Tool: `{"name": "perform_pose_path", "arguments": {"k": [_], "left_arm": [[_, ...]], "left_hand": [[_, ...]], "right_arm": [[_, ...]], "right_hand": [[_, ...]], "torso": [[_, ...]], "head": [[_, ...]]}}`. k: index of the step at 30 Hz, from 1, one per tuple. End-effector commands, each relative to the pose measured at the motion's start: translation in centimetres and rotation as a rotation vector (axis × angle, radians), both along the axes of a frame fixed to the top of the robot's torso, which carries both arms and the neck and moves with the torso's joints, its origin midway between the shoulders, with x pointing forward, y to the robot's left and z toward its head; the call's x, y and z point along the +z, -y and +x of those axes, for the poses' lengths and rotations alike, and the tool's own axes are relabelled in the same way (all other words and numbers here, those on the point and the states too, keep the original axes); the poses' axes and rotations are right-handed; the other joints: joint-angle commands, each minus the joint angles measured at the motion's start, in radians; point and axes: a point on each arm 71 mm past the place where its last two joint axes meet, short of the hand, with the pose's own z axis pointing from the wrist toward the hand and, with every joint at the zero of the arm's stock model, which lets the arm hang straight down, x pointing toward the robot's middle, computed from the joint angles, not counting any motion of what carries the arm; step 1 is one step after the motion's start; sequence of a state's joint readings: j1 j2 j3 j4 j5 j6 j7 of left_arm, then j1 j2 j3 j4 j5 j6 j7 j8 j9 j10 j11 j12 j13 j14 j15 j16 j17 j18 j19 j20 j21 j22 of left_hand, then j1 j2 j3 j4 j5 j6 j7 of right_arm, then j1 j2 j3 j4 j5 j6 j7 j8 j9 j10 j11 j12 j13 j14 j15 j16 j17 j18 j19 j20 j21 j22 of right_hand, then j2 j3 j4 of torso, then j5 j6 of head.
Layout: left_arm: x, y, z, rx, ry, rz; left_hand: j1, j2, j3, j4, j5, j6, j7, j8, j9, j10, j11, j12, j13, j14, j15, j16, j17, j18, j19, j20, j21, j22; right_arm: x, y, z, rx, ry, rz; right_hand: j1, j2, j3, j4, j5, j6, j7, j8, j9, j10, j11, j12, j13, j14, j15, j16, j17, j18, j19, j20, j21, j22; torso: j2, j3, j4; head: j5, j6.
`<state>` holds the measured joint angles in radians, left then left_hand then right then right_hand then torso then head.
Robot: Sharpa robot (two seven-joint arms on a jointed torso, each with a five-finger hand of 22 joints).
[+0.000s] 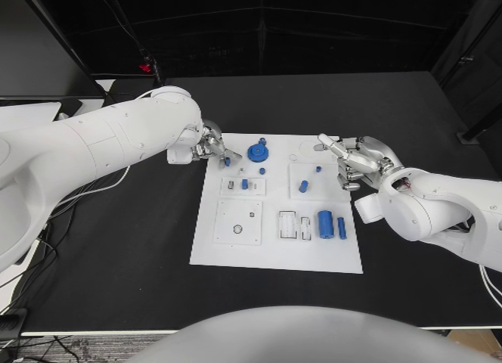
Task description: Assemble the parts on the task board
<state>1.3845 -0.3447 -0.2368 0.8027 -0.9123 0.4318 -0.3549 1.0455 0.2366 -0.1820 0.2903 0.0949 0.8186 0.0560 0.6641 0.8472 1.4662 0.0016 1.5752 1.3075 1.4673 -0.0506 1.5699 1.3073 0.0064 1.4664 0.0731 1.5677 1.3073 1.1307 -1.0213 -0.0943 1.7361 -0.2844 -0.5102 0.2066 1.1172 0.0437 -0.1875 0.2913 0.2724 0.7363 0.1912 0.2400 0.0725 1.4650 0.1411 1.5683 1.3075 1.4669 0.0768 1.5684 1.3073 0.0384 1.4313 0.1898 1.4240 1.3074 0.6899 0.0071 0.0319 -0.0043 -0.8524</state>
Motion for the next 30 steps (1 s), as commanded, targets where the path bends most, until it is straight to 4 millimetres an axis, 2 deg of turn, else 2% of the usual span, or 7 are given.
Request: {"name": "perform_pose_path", "arguments": {"k": [1, 6, 11, 22, 30], "left_arm": [[0.10, 0.12, 0.03, -0.014, -0.002, -0.005], [0.06, 0.04, 0.05, -0.012, -0.005, -0.003], [0.02, -0.06, 0.05, -0.009, -0.006, -0.001], [-0.05, 0.20, 0.05, -0.010, -0.005, 0.000], [-0.06, 0.24, 0.09, -0.007, -0.001, 0.000]], "left_hand": [[0.007, 0.012, -0.002, 0.000, 0.007, 0.007, -0.003, -0.005, -0.001, 0.105, -0.006, -0.004, 0.263, 0.103, -0.007, 0.001, 0.263, -0.006, 0.104, -0.007, 0.003, 0.263], [0.035, 0.016, -0.005, -0.001, 0.034, 0.011, -0.004, -0.011, -0.004, 0.105, -0.008, -0.004, 0.263, 0.103, -0.008, 0.001, 0.263, -0.006, 0.104, -0.009, 0.003, 0.263], [0.071, 0.010, -0.009, -0.002, 0.056, 0.012, -0.006, -0.018, -0.005, 0.105, -0.010, -0.004, 0.263, 0.103, -0.010, 0.001, 0.263, -0.006, 0.104, -0.011, 0.003, 0.263], [0.105, 0.001, -0.014, -0.002, 0.057, 0.013, -0.007, -0.023, -0.006, 0.105, -0.011, -0.004, 0.263, 0.103, -0.011, 0.001, 0.263, -0.006, 0.104, -0.012, 0.003, 0.263], [0.139, 0.008, -0.011, -0.001, 0.059, 0.015, -0.008, -0.027, -0.006, 0.105, -0.011, -0.004, 0.263, 0.103, -0.012, 0.001, 0.263, -0.006, 0.104, -0.013, 0.003, 0.263]], "right_arm": [[0.09, -0.05, 0.00, 0.000, 0.003, 0.002], [0.08, -0.03, 0.01, -0.002, 0.003, 0.001], [0.08, -0.02, 0.01, -0.003, 0.003, 0.001], [0.06, 0.04, 0.05, -0.006, 0.003, -0.001], [0.03, 0.04, 0.07, -0.005, 0.000, -0.001]], "right_hand": [[0.004, 0.009, -0.007, -0.001, 0.005, -0.007, 0.028, 0.007, -0.002, 0.106, 0.004, 0.003, 0.263, 0.104, 0.007, 0.002, 0.263, 0.010, -0.002, 0.002, -0.006, 0.199], [0.004, 0.009, -0.007, -0.001, 0.005, -0.007, 0.028, 0.007, -0.002, 0.106, 0.004, 0.003, 0.263, 0.104, 0.007, 0.002, 0.263, 0.010, -0.002, 0.002, -0.006, 0.199], [0.004, 0.009, -0.007, -0.001, 0.005, -0.007, 0.028, 0.007, -0.002, 0.106, 0.004, 0.003, 0.263, 0.104, 0.007, 0.002, 0.263, 0.010, -0.002, 0.002, -0.006, 0.199], [0.005, 0.009, -0.008, -0.001, 0.007, -0.008, 0.028, 0.009, -0.002, 0.106, 0.004, 0.003, 0.263, 0.104, 0.007, 0.002, 0.263, 0.010, -0.002, 0.002, -0.006, 0.199], [0.005, 0.009, -0.008, -0.001, 0.007, -0.008, 0.028, 0.009, -0.002, 0.106, 0.004, 0.003, 0.263, 0.104, 0.007, 0.002, 0.263, 0.010, -0.002, 0.002, -0.006, 0.199]], "torso": [[0.000, -0.0002, 0.0001], [0.000, 0.0009, 0.0006], [0.000, 0.0002, 0.0000], [0.000, -0.0004, -0.0007], [0.000, 0.0005, 0.0006]], "head": [[-0.001, -0.001], [0.001, -0.003], [0.000, -0.003], [-0.003, -0.004], [-0.003, -0.003]]}}
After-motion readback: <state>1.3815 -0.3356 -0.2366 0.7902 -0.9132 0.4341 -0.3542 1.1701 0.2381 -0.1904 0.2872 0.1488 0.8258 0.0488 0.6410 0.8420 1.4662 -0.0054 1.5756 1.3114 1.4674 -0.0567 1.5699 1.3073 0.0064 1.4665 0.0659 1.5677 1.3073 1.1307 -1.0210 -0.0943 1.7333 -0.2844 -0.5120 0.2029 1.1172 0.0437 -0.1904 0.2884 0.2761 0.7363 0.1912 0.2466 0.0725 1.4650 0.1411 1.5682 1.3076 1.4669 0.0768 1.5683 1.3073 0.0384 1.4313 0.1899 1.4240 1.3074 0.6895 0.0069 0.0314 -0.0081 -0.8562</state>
